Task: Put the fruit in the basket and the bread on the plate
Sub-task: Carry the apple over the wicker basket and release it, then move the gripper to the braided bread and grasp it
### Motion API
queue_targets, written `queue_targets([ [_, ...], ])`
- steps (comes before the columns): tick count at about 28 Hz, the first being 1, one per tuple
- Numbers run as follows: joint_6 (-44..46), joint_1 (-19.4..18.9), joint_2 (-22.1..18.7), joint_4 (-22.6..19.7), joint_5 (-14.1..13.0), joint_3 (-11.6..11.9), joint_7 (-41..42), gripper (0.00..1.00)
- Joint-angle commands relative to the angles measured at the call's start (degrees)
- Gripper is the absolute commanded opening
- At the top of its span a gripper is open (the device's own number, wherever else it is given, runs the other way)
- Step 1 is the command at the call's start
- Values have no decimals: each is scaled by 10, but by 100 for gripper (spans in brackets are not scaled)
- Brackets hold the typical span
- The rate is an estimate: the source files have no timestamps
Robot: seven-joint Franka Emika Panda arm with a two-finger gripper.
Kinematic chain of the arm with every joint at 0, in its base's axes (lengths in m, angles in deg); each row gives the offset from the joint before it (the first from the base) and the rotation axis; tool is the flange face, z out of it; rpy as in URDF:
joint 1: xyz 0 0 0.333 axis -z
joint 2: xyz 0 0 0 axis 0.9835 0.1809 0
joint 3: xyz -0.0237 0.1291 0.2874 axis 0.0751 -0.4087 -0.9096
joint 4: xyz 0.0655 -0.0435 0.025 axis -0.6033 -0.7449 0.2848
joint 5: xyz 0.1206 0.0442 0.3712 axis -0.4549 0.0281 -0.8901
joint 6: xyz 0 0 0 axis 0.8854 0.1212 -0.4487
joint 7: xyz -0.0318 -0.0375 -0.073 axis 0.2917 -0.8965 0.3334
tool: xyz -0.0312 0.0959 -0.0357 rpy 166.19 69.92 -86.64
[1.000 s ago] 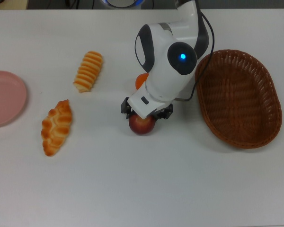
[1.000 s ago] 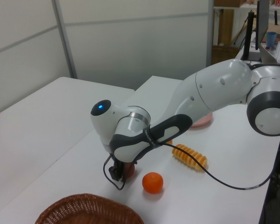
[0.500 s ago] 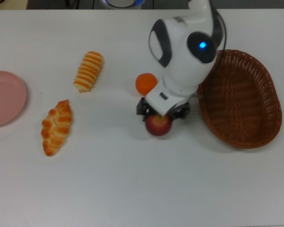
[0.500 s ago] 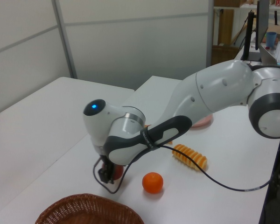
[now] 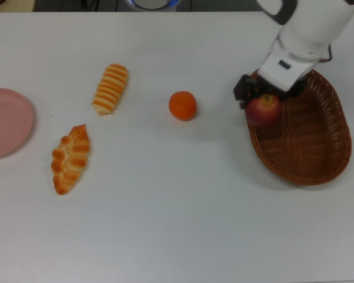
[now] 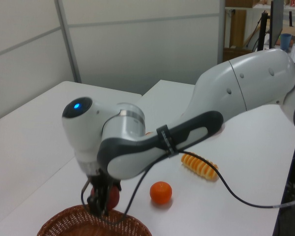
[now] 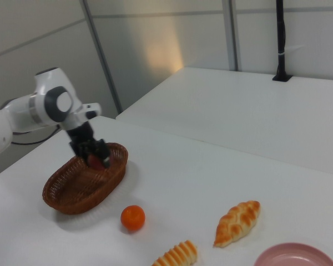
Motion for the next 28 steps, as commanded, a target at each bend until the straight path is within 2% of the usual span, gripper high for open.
queue_targets([
  [1,20,-28,5,-2,10,-23,-26,11],
  [2,21,-34,7,-4,10,-23,-28,28],
  [3,21,-40,10,-5,10,-24,-30,56],
  [4,21,-44,13,-5,9,-23,-34,95],
  [5,21,-50,24,-5,13,-23,-45,100],
  [10,21,-56,27,-2,18,-22,-61,100],
  [14,21,-52,13,-1,17,-11,-74,100],
  [16,21,-48,2,-1,12,5,-80,100],
  [17,21,-41,-7,-1,5,25,-84,100],
  [18,24,-34,-10,-1,-1,34,-84,100],
  [21,44,5,-14,-4,-27,55,-78,100],
  [25,43,54,-8,-16,-27,70,-65,100],
  [26,41,83,-7,-19,-27,72,-46,100],
  [28,38,114,-2,-21,-27,72,-26,100],
])
